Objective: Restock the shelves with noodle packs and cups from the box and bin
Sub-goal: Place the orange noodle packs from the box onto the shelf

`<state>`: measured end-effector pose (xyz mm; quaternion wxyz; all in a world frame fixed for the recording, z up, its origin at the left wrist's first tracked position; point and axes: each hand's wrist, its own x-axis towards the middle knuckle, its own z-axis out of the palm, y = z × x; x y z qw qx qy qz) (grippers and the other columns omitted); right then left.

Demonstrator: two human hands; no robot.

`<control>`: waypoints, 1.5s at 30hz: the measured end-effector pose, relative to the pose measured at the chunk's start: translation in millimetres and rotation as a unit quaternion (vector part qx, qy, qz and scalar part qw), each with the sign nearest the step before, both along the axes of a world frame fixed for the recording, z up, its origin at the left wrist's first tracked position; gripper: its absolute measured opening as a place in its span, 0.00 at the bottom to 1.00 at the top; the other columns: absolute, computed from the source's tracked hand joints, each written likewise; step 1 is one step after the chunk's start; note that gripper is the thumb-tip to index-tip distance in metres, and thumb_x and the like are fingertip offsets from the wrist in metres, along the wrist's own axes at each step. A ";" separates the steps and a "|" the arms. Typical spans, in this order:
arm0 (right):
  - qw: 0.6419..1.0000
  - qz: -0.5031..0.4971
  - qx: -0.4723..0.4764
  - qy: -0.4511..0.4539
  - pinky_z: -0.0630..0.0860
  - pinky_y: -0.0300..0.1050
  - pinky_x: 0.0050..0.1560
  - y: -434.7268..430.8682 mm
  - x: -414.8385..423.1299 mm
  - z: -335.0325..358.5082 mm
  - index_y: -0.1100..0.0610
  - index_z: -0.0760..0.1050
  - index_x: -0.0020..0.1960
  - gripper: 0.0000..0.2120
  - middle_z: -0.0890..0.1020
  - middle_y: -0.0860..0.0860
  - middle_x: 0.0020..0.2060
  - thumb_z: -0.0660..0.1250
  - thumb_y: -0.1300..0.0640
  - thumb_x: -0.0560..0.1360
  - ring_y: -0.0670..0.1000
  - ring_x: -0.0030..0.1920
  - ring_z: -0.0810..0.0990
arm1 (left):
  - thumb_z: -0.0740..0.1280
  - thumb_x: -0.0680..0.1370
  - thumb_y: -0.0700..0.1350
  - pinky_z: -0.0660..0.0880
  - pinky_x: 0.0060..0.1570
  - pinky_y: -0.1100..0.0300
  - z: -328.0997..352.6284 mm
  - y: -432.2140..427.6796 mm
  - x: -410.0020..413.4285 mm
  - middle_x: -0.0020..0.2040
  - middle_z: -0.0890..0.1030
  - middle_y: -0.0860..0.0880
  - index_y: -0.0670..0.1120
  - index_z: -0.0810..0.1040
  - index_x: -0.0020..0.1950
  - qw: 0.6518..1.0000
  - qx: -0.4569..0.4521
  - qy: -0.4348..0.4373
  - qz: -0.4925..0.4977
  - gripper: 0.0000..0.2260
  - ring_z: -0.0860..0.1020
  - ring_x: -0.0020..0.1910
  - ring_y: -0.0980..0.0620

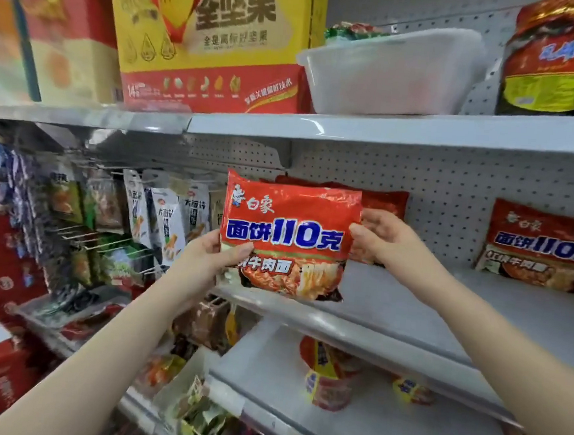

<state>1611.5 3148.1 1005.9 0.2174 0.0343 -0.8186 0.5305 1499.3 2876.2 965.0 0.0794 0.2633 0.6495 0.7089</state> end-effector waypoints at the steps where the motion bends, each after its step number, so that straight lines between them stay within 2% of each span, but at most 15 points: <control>1: 0.999 0.006 0.028 -0.028 0.77 0.42 0.54 -3.2 -13.4 -1.9 0.49 0.69 0.67 0.38 0.79 0.44 0.59 0.69 0.33 0.61 0.44 0.57 0.80 | 0.79 0.67 0.50 0.76 0.60 0.48 3.4 0.4 -17.8 0.57 0.84 0.44 0.44 0.78 0.61 1.000 0.025 -0.010 0.009 0.26 0.82 0.58 0.45; 4: 0.984 0.033 0.134 -0.108 0.75 0.39 0.59 -15.3 -57.9 -14.3 0.45 0.68 0.64 0.29 0.78 0.39 0.57 0.72 0.38 0.68 0.38 0.57 0.78 | 0.76 0.69 0.48 0.75 0.63 0.48 7.6 4.5 -71.8 0.56 0.85 0.46 0.45 0.78 0.61 1.000 0.023 -0.009 0.016 0.22 0.83 0.57 0.47; 7: 0.976 0.003 0.186 -0.114 0.76 0.38 0.58 -23.4 -108.6 -25.3 0.49 0.73 0.65 0.24 0.81 0.43 0.59 0.74 0.48 0.72 0.40 0.55 0.79 | 0.75 0.71 0.48 0.76 0.62 0.49 6.3 11.6 -122.9 0.54 0.85 0.47 0.44 0.78 0.61 1.000 -0.024 0.003 0.009 0.21 0.83 0.55 0.48; 10: 0.974 -0.052 0.181 -0.127 0.77 0.44 0.60 -24.9 -151.9 -29.5 0.51 0.75 0.64 0.25 0.81 0.46 0.58 0.77 0.50 0.69 0.45 0.56 0.80 | 0.74 0.73 0.50 0.77 0.56 0.55 3.3 16.4 -167.0 0.53 0.86 0.49 0.45 0.79 0.60 0.996 -0.082 0.036 0.008 0.18 0.84 0.54 0.49; 13: 0.964 -0.087 0.200 -0.153 0.75 0.45 0.61 -28.6 -182.7 -38.5 0.50 0.74 0.65 0.28 0.79 0.47 0.60 0.78 0.49 0.68 0.47 0.58 0.79 | 0.74 0.71 0.56 0.78 0.58 0.52 -3.2 21.0 -203.0 0.51 0.86 0.53 0.48 0.80 0.58 0.985 -0.150 0.083 0.016 0.20 0.84 0.51 0.54; 16: 0.944 -0.160 0.246 -0.150 0.75 0.46 0.61 -28.3 -201.8 -49.9 0.50 0.72 0.68 0.33 0.76 0.47 0.63 0.78 0.44 0.66 0.49 0.59 0.78 | 0.74 0.73 0.53 0.79 0.51 0.61 -13.8 29.8 -229.2 0.51 0.86 0.54 0.50 0.79 0.58 0.980 -0.177 0.092 0.018 0.16 0.84 0.49 0.57; 19: 0.931 -0.193 0.267 -0.158 0.77 0.47 0.57 -23.2 -205.8 -56.5 0.48 0.69 0.70 0.36 0.79 0.46 0.62 0.77 0.41 0.65 0.48 0.58 0.79 | 0.75 0.73 0.54 0.78 0.58 0.55 -26.2 40.8 -248.0 0.52 0.85 0.55 0.51 0.79 0.59 0.975 -0.197 0.106 0.008 0.16 0.83 0.52 0.57; 22: 0.919 -0.222 0.269 -0.184 0.76 0.42 0.43 -19.5 -202.3 -59.7 0.48 0.76 0.54 0.20 0.82 0.45 0.48 0.75 0.40 0.68 0.47 0.47 0.80 | 0.73 0.74 0.55 0.77 0.49 0.66 -40.3 49.5 -257.6 0.51 0.84 0.57 0.53 0.78 0.60 0.965 -0.226 0.133 0.010 0.16 0.82 0.49 0.62; 24: 0.905 -0.252 0.276 -0.204 0.67 0.39 0.32 -22.1 -199.8 -62.4 0.50 0.73 0.41 0.16 0.78 0.44 0.37 0.72 0.39 0.71 0.44 0.36 0.76 | 0.72 0.75 0.55 0.73 0.40 0.72 -46.3 52.9 -260.0 0.51 0.84 0.58 0.53 0.78 0.60 0.963 -0.227 0.140 0.023 0.16 0.81 0.48 0.63; 29: 0.872 -0.284 0.345 -0.203 0.67 0.40 0.32 -33.2 -203.6 -69.5 0.52 0.72 0.51 0.17 0.79 0.48 0.44 0.66 0.39 0.76 0.49 0.42 0.78 | 0.71 0.75 0.58 0.72 0.41 0.69 -50.2 59.6 -272.1 0.50 0.83 0.59 0.53 0.78 0.60 0.955 -0.245 0.158 0.061 0.17 0.80 0.48 0.63; 32: 0.849 -0.285 0.394 -0.208 0.68 0.43 0.34 -38.5 -205.0 -67.2 0.54 0.73 0.57 0.18 0.81 0.51 0.51 0.63 0.40 0.78 0.52 0.49 0.80 | 0.70 0.71 0.67 0.74 0.40 0.67 -52.5 61.5 -284.4 0.53 0.84 0.55 0.52 0.76 0.60 0.949 -0.269 0.147 0.078 0.25 0.82 0.48 0.59; 34: 0.841 -0.285 0.407 -0.212 0.68 0.44 0.38 -40.5 -205.0 -66.8 0.54 0.72 0.59 0.18 0.80 0.52 0.53 0.62 0.41 0.79 0.53 0.52 0.80 | 0.68 0.66 0.74 0.76 0.44 0.63 -56.7 61.4 -295.8 0.56 0.84 0.53 0.50 0.74 0.63 0.944 -0.294 0.125 0.076 0.36 0.82 0.51 0.56; 37: 0.846 -0.286 0.397 -0.211 0.74 0.45 0.41 -37.9 -204.5 -68.0 0.54 0.73 0.58 0.19 0.81 0.52 0.52 0.62 0.40 0.78 0.54 0.51 0.80 | 0.66 0.66 0.76 0.74 0.62 0.47 -48.1 65.2 -285.5 0.68 0.74 0.43 0.44 0.64 0.72 0.923 -0.343 0.142 0.104 0.47 0.74 0.67 0.42; 40: 0.862 -0.292 0.360 -0.205 0.77 0.45 0.45 -32.2 -192.5 -62.8 0.54 0.74 0.58 0.19 0.82 0.50 0.51 0.63 0.40 0.78 0.52 0.50 0.81 | 0.69 0.74 0.64 0.60 0.72 0.38 -12.6 72.5 -243.7 0.78 0.55 0.37 0.41 0.48 0.79 0.882 -0.376 0.224 0.176 0.47 0.57 0.76 0.34; 45: 0.868 -0.331 0.320 -0.188 0.77 0.45 0.46 -12.3 -148.0 -46.6 0.52 0.74 0.59 0.22 0.81 0.49 0.50 0.64 0.36 0.76 0.54 0.52 0.80 | 0.69 0.76 0.57 0.56 0.74 0.41 26.1 104.4 -172.2 0.79 0.53 0.41 0.44 0.47 0.80 0.862 -0.325 0.370 0.124 0.44 0.53 0.77 0.37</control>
